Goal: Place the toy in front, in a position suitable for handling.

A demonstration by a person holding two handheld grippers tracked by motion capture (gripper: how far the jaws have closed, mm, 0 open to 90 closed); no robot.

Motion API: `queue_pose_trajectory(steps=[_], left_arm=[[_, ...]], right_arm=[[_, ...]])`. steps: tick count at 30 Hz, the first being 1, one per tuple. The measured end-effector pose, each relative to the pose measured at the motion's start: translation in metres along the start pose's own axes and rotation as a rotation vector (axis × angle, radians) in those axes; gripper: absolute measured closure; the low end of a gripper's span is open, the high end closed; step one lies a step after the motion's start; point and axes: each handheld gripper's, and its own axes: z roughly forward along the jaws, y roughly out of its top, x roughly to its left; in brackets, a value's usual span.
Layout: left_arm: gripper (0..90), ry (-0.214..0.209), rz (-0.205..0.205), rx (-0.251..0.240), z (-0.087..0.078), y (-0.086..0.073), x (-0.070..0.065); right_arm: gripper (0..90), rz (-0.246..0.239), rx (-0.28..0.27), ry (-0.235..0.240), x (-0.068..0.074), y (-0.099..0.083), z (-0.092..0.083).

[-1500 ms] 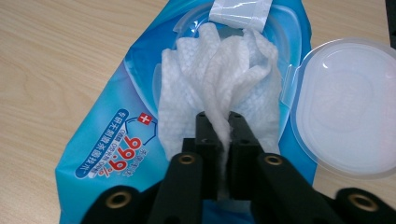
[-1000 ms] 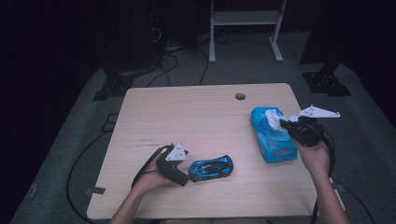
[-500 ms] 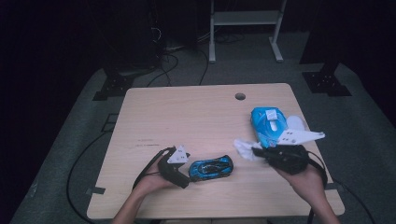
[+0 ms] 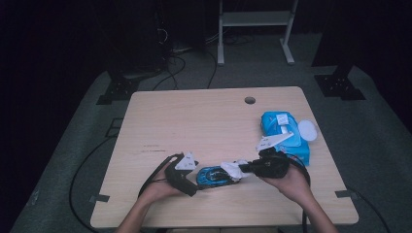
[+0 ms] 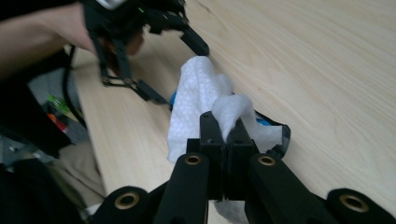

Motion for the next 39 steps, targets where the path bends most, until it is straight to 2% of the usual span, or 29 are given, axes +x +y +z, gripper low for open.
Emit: queue_pose_trajectory(steps=[3,4,8,10,18,21,26,28,31,34,37,39], left_arm=[[13.8,-0.002,0.003,0.006,0.002,0.0,-0.001],[14.1,-0.005,0.002,0.007,0.002,0.0,-0.001],[18.1,-0.015,0.011,0.017,0.003,-0.001,-0.001],[22.5,-0.03,0.013,0.015,0.003,-0.002,-0.001],[19.9,-0.036,0.007,0.02,0.008,-0.002,0.0],[19.7,-0.042,0.006,0.021,0.01,-0.001,0.0],[19.4,-0.045,0.009,0.027,0.014,0.001,-0.001],[19.2,-0.047,0.006,0.035,0.016,0.0,-0.001],[19.7,-0.052,-0.001,0.042,0.019,-0.001,0.0],[22.4,-0.037,0.023,0.05,0.02,-0.002,-0.001],[23.4,-0.036,0.035,0.052,0.02,-0.002,-0.001],[23.5,-0.036,0.038,0.052,0.02,-0.002,-0.001]], right_arm=[[86.6,-0.032,0.053,-0.055,-0.004,0.001,0.016],[83.3,-0.037,0.061,-0.061,-0.005,0.001,0.023],[76.1,-0.081,0.053,-0.069,-0.005,-0.001,0.039],[74.6,-0.08,0.072,-0.065,-0.005,-0.001,0.048],[65.2,-0.139,0.115,-0.105,0.0,-0.007,0.068],[64.5,-0.158,0.101,-0.12,0.003,-0.011,0.072],[66.2,-0.227,0.062,-0.171,0.013,-0.02,0.077],[68.5,-0.232,0.057,-0.184,0.015,-0.022,0.078],[75.1,-0.224,0.049,-0.192,0.016,-0.024,0.079],[82.8,-0.217,0.044,-0.199,0.016,-0.025,0.079],[84.9,-0.18,0.046,-0.193,0.012,-0.025,0.076],[85.8,-0.176,0.066,-0.216,0.01,-0.025,0.072]])
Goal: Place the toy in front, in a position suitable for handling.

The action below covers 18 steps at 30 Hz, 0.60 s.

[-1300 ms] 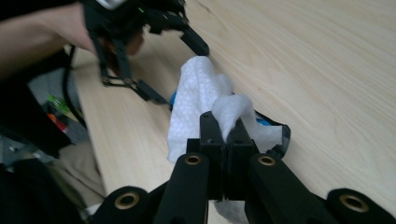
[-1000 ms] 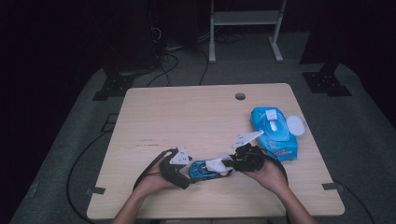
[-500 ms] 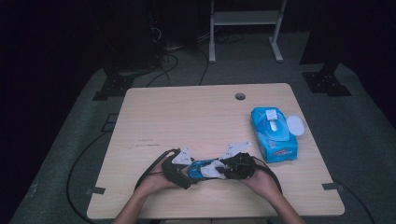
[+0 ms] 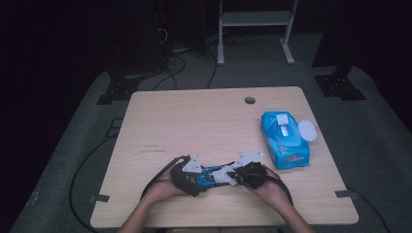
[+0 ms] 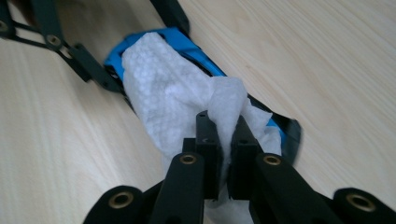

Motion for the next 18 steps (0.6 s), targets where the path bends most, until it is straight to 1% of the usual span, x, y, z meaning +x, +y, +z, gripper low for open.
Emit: queue_pose_trajectory(steps=[3,4,7,9,11,12,13,14,16,18], left_arm=[[23.7,0.001,-0.004,-0.005,0.001,0.0,-0.001],[23.8,0.0,-0.001,-0.003,0.001,0.001,-0.001],[23.9,0.001,-0.002,-0.004,0.001,0.001,-0.002],[23.9,0.003,-0.002,-0.003,0.001,0.001,-0.002],[23.9,0.001,0.008,0.003,0.001,0.001,-0.001],[23.9,0.002,0.004,-0.004,0.001,0.001,-0.001],[23.9,0.002,0.004,-0.004,0.001,0.001,-0.001],[23.9,0.002,0.007,-0.002,0.001,0.001,-0.001],[24.0,0.002,0.002,-0.008,0.001,0.0,-0.002],[24.0,0.002,0.006,-0.006,0.002,0.001,-0.002]], right_arm=[[86.5,0.024,0.0,-0.001,-0.005,-0.002,-0.004],[86.6,0.024,0.002,-0.006,-0.005,-0.002,-0.003],[86.9,0.01,0.009,-0.028,0.001,0.001,0.0],[87.0,-0.006,-0.011,-0.005,0.007,0.004,0.003],[87.0,-0.027,-0.012,-0.003,0.012,0.007,0.005],[86.9,-0.032,-0.011,0.001,0.012,0.008,0.005],[87.0,-0.02,-0.009,0.015,0.009,0.007,0.004],[86.9,-0.004,-0.006,0.018,0.007,0.006,0.003],[87.0,0.01,0.009,-0.005,0.0,0.001,-0.001],[87.0,0.049,-0.001,0.014,-0.006,-0.004,-0.004]])
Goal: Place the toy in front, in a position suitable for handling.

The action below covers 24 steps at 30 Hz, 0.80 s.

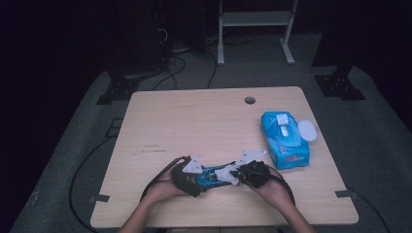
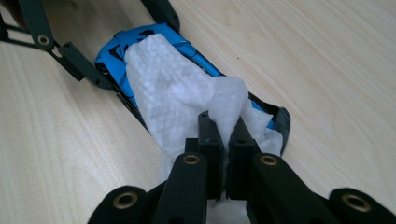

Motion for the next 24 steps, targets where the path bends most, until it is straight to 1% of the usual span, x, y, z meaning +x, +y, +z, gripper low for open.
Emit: queue_pose_trajectory(steps=[2,4,6,7,8,10,11,13,14,15,16,18,20,22,24], left_arm=[[24.0,-0.001,-0.006,-0.003,0.001,0.001,0.0],[24.0,-0.004,-0.01,-0.004,0.001,0.0,0.0],[24.0,-0.003,-0.008,-0.006,0.0,-0.001,0.0],[24.0,-0.002,-0.008,-0.007,0.0,-0.001,0.0],[24.0,0.0,-0.007,-0.004,0.0,0.0,0.0],[24.1,0.001,-0.005,-0.001,0.0,0.0,-0.001],[24.0,0.0,-0.001,-0.001,0.0,0.0,-0.001],[24.0,-0.004,0.001,-0.003,0.0,0.0,-0.001],[23.8,-0.007,-0.001,-0.002,-0.001,-0.001,0.0],[22.3,-0.014,-0.006,-0.001,-0.001,-0.002,0.0],[20.5,-0.012,-0.013,0.001,-0.002,-0.003,0.0],[20.1,-0.017,-0.018,0.006,-0.003,-0.005,0.002],[23.0,-0.026,-0.027,-0.006,-0.004,-0.007,0.002],[23.3,-0.027,-0.019,-0.003,-0.004,-0.006,0.002],[24.5,-0.022,-0.008,0.0,-0.004,-0.005,0.001]], right_arm=[[87.0,0.004,-0.002,0.0,0.001,0.0,0.001],[87.0,-0.005,-0.02,0.031,0.009,0.004,0.006],[87.0,-0.041,-0.017,0.019,0.016,0.008,0.009],[87.0,-0.041,-0.016,0.025,0.015,0.009,0.009],[87.0,-0.029,-0.019,0.033,0.012,0.008,0.008],[87.0,-0.008,-0.016,0.015,0.007,0.004,0.006],[87.0,-0.001,-0.01,-0.004,0.003,0.001,0.003],[87.0,0.009,-0.018,-0.005,-0.002,-0.004,0.001],[87.0,0.011,-0.018,-0.01,-0.002,-0.004,0.001],[87.0,0.001,-0.012,-0.021,-0.002,-0.005,0.001],[87.0,-0.004,-0.011,-0.023,-0.002,-0.005,0.001],[87.0,0.005,-0.016,-0.013,-0.003,-0.005,0.002],[87.0,0.016,-0.021,-0.003,-0.004,-0.006,0.002],[87.0,0.026,-0.023,0.007,-0.006,-0.006,0.002],[87.0,0.033,-0.023,0.006,-0.006,-0.007,0.002]])
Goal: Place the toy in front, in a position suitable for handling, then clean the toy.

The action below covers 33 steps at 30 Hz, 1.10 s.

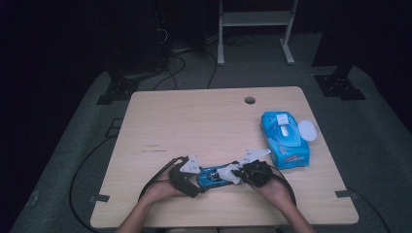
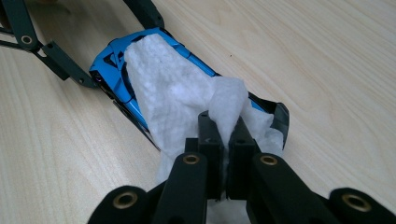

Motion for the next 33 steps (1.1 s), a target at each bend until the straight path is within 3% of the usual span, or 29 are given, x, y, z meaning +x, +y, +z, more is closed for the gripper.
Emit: queue_pose_trajectory(steps=[6,10,15,21,28,30,33], left_arm=[[24.5,0.003,-0.002,0.003,0.0,0.0,0.0],[24.4,0.004,0.002,0.005,0.0,0.001,0.0],[24.4,0.01,-0.005,0.0,0.001,0.001,-0.001],[24.9,0.025,0.005,0.007,0.0,0.001,-0.002],[24.9,0.024,0.001,0.001,0.003,0.004,-0.003],[24.9,0.023,0.002,0.003,0.003,0.004,-0.002],[25.0,0.024,0.001,0.005,0.003,0.005,-0.002]], right_arm=[[87.0,-0.004,0.003,-0.015,0.002,0.0,0.0],[87.0,-0.04,0.002,-0.04,0.009,0.003,0.001],[87.0,-0.055,-0.028,-0.013,0.017,0.01,0.007],[86.9,-0.109,-0.051,-0.006,0.029,0.018,0.014],[87.0,-0.056,-0.032,-0.01,0.01,0.007,0.005],[87.0,-0.057,-0.03,-0.021,0.012,0.007,0.005],[87.0,-0.079,-0.053,0.011,0.022,0.014,0.011]])
